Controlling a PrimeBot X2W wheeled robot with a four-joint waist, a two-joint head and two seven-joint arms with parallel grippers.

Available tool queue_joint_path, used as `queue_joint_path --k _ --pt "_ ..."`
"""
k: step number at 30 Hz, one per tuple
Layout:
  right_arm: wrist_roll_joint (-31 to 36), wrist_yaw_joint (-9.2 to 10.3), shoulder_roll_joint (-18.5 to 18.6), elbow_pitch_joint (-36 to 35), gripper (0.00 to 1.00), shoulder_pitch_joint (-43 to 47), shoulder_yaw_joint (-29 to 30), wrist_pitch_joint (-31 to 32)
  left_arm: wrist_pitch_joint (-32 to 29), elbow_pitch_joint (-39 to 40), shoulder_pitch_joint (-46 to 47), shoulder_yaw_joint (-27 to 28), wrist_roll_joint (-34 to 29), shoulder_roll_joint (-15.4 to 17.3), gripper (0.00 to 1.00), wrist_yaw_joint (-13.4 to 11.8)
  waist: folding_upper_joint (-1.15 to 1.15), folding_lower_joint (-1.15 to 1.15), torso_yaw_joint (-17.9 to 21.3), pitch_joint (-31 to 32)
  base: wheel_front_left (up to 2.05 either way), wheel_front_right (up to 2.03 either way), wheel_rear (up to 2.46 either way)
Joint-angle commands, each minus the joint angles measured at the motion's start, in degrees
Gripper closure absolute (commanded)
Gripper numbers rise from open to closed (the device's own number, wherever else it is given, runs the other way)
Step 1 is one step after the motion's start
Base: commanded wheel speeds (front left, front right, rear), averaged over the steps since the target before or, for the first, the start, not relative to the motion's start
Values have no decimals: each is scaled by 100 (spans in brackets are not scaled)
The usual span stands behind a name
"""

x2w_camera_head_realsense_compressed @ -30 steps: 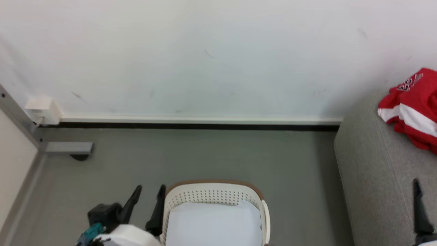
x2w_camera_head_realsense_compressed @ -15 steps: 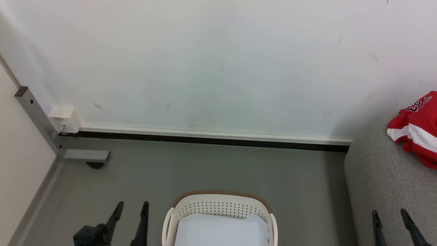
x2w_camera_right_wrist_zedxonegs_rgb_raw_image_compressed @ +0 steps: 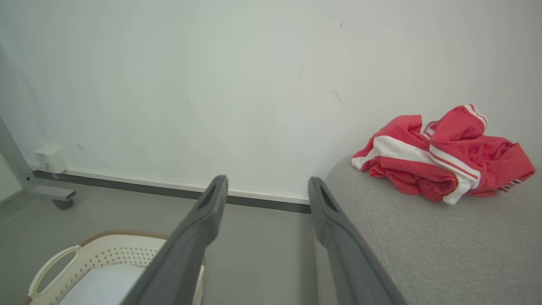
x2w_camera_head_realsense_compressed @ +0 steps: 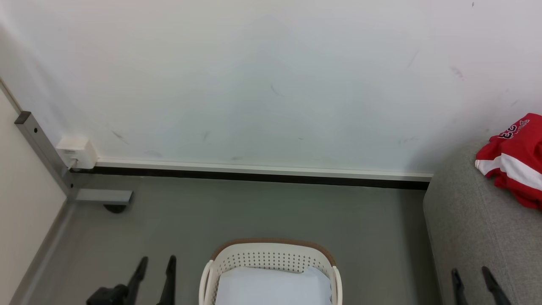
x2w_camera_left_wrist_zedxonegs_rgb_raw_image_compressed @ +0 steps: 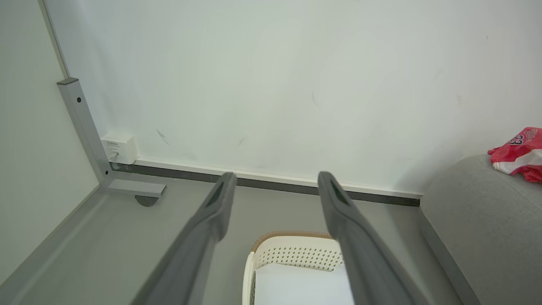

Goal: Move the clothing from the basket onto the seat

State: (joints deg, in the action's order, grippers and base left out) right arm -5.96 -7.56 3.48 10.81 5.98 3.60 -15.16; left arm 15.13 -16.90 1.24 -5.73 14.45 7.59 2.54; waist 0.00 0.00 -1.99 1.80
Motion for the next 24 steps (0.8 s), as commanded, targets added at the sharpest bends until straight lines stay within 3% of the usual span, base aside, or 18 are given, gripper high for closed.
queue_joint_path --k 1,24 --pt "-3 0 -7 22 100 -2 -5 -1 -2 -23 -2 10 -1 -15 100 -1 0 0 -1 1 0 0 0" --pt "-2328 2 -36 169 100 -340 83 592 -594 -13 124 335 2089 -156 100 131 0 0 35 -32 0 0 0"
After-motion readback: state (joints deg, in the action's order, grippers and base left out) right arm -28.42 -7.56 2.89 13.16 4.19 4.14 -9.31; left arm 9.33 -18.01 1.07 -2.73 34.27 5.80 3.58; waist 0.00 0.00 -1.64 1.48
